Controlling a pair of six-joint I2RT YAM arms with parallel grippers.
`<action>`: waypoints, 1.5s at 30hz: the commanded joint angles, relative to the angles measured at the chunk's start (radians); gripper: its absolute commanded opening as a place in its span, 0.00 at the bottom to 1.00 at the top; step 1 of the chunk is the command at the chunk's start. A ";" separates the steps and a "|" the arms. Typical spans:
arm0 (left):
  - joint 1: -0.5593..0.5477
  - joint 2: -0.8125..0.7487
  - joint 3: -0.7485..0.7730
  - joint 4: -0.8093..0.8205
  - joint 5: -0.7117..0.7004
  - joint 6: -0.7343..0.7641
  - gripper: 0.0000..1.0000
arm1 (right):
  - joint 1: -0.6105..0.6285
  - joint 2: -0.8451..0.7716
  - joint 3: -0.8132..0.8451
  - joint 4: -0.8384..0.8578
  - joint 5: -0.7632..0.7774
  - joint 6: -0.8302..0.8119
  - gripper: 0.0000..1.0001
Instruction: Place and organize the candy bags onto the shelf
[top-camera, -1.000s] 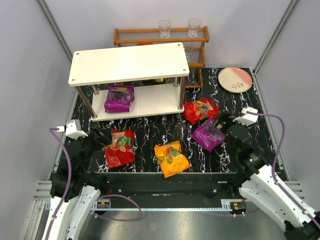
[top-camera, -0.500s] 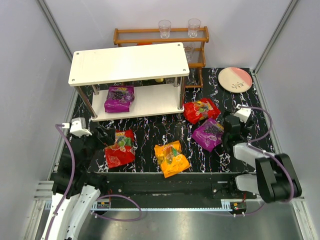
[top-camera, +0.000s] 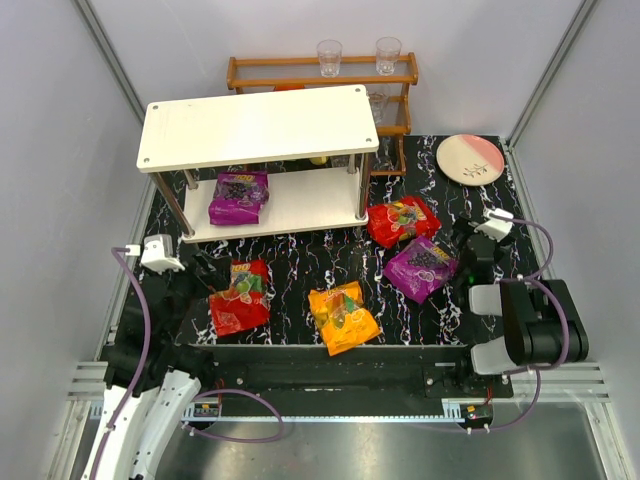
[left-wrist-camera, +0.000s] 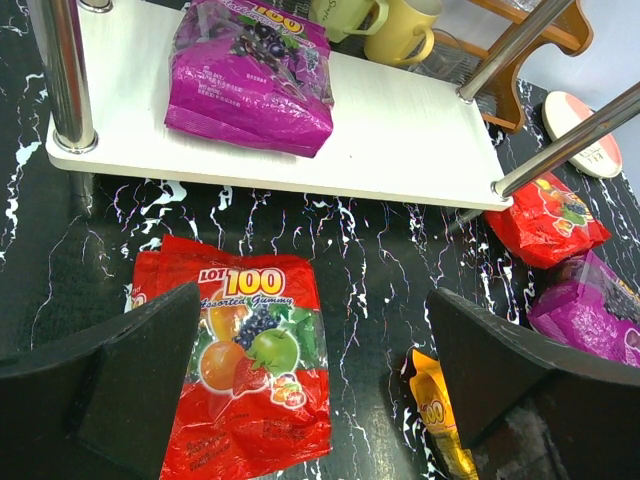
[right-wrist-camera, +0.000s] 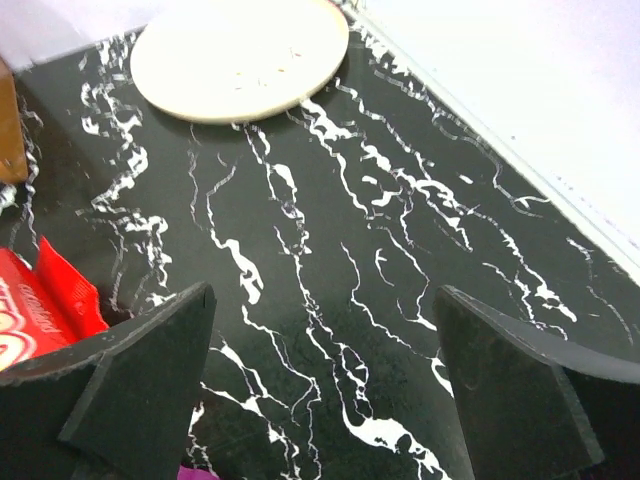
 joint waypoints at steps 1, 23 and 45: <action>-0.003 0.017 0.001 0.052 0.023 0.015 0.99 | -0.037 0.071 0.068 0.036 -0.175 0.001 1.00; -0.005 0.187 -0.235 0.409 0.132 -0.052 0.98 | -0.038 0.140 0.085 0.077 -0.303 -0.053 1.00; -0.141 0.201 -0.335 0.438 0.075 0.007 0.99 | -0.037 0.140 0.085 0.077 -0.303 -0.053 1.00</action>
